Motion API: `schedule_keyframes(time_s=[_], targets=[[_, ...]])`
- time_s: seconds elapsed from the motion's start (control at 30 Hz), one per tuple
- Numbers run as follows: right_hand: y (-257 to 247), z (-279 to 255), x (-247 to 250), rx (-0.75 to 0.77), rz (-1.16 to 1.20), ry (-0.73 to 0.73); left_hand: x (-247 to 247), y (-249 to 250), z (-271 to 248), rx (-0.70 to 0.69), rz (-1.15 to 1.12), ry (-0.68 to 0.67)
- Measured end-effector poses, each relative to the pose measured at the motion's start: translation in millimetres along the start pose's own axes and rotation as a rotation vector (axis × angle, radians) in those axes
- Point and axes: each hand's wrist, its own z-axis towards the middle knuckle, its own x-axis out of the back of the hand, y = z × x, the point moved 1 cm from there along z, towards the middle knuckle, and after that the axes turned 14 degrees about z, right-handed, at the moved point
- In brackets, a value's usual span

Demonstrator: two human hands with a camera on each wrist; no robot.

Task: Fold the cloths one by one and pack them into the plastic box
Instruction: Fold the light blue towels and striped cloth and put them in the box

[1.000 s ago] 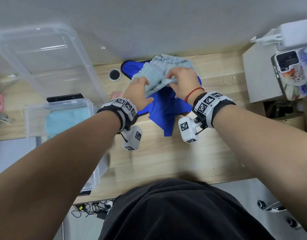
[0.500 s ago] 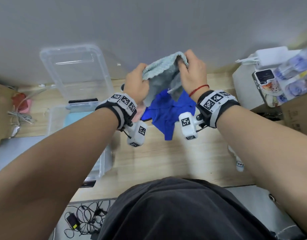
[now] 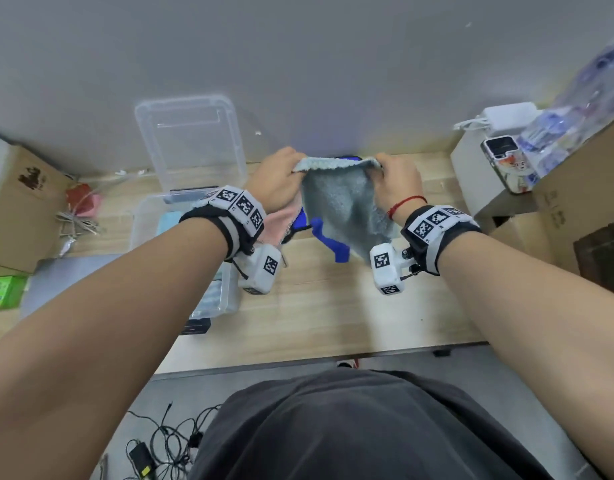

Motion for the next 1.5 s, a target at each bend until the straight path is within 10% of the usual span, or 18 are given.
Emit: schedule_keyframes(time_s=[0.53,1.07,1.5], targets=[[51,-179,-2,-0.363,-0.110,-0.319,-48,23,-112,0.218,-0.404,0.072],[7,-99,61,-0.357,0.690,0.208,-14,-4,-86,0.567,-0.624,0.339],[111,-176,-30,-0.568,0.558,-0.028,-162,-25,-158,0.647,-0.423,-0.066]])
